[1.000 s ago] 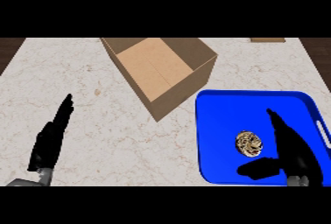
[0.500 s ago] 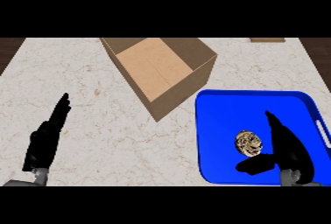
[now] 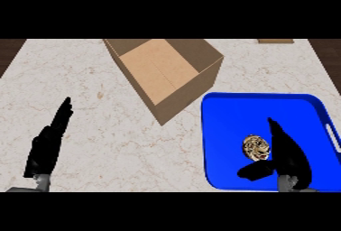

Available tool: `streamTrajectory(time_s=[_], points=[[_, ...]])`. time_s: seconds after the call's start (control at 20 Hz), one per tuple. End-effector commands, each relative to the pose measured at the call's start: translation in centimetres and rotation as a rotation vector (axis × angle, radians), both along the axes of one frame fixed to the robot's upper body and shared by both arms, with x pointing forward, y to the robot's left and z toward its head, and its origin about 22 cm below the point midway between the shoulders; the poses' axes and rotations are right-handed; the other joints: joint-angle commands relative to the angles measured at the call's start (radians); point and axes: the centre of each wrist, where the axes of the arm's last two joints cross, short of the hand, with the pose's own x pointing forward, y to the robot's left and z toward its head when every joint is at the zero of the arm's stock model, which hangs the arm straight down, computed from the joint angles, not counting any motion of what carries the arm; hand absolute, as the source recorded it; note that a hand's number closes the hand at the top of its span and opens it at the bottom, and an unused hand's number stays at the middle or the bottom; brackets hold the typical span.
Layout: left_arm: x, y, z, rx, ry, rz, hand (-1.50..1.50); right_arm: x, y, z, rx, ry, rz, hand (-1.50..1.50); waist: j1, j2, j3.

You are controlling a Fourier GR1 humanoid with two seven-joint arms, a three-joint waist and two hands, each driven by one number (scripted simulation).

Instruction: Pick the cupcake from the tray and place it in the cardboard box

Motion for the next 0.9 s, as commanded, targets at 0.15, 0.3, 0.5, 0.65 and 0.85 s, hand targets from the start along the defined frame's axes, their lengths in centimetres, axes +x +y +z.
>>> streamTrajectory(time_s=[0.15, 0.3, 0.5, 0.65, 0.85], points=[[-1.9, 1.0, -1.6, -0.019, 0.015, -0.014, 0.0, 2.1, 0.8, -1.7, 0.001, 0.018, -0.058, -1.5, 0.004, 0.001, 0.0], [0.6, 1.2, -1.3, -0.01, 0.0, 0.015, 0.0, 0.5, -0.7, -2.0, 0.002, 0.025, -0.052, -1.5, -0.003, 0.0, 0.0], [0.7, 0.1, -0.1, 0.001, -0.001, 0.022, 0.0, -0.7, -0.2, -0.4, -0.004, 0.041, -0.038, -1.5, -0.004, 0.0, 0.0], [0.7, 0.4, -0.1, 0.01, -0.008, -0.002, 0.0, -0.4, -0.6, -2.8, 0.001, 0.085, -0.014, -1.5, -0.002, 0.0, 0.0], [-1.7, -0.6, 1.4, -0.005, -0.012, -0.001, 0.0, 1.3, 0.8, -2.7, 0.006, 0.086, -0.027, -1.5, 0.004, -0.001, 0.0]])
